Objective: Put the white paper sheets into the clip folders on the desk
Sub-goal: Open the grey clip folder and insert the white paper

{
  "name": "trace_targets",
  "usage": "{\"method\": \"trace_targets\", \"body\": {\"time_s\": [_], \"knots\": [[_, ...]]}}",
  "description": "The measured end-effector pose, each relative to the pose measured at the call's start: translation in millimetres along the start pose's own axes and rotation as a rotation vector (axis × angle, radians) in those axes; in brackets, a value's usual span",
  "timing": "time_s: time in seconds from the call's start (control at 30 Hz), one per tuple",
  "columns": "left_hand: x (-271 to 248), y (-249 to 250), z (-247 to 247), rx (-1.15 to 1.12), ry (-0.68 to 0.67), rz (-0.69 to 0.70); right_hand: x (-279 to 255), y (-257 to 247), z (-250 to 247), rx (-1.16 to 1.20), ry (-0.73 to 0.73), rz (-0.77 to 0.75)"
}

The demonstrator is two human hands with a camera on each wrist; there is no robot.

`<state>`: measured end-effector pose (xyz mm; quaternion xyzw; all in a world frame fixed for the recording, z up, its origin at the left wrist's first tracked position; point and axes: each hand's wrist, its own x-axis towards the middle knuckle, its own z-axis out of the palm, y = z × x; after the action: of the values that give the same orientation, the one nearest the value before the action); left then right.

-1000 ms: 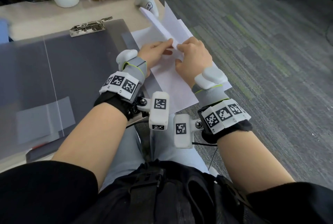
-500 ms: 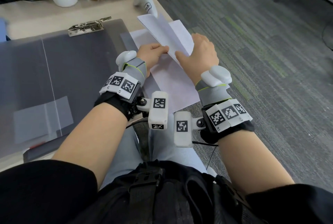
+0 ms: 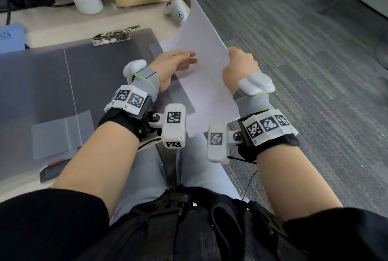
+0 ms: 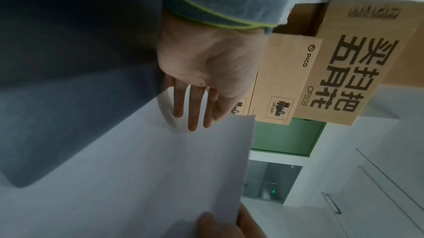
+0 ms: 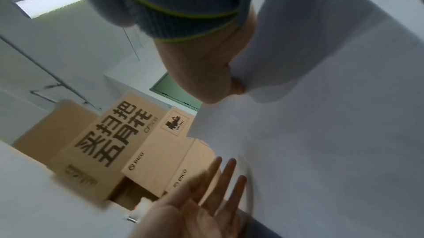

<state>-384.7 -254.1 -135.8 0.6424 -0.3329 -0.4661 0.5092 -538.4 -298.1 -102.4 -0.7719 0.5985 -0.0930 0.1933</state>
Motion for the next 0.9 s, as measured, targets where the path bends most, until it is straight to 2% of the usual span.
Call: {"method": "trace_targets", "body": {"time_s": [0.1,0.23,0.37,0.43,0.5,0.53,0.63,0.77,0.83,0.9], "knots": [[-6,-1,-12,-0.034,0.098,-0.004,-5,-11,-17,-0.005,0.112,-0.064],[-14,-6,-18,-0.208,0.263,0.014,-19,-26,-40,-0.032,0.266,-0.122],[-20,-2,-25,-0.34,0.254,0.021,-33,-42,-52,0.04,0.401,-0.173],[-27,6,-28,-0.319,0.22,0.031,-38,-50,-53,0.12,0.443,-0.218],[-35,17,-34,-0.276,0.255,0.081,-43,-56,-50,0.218,0.464,-0.261],[-38,22,-38,-0.286,0.302,0.115,-45,-59,-49,0.268,0.469,-0.283],[-47,34,-68,-0.34,0.568,0.26,-45,-68,-37,0.453,0.473,-0.37],[-73,49,-105,-0.255,0.76,0.442,-38,-86,-12,0.706,0.443,-0.48],[-82,53,-115,-0.213,0.808,0.539,-36,-91,-2,0.819,0.363,-0.492],[-87,49,-119,-0.137,0.798,0.587,-33,-91,9,0.92,0.252,-0.462]]}}
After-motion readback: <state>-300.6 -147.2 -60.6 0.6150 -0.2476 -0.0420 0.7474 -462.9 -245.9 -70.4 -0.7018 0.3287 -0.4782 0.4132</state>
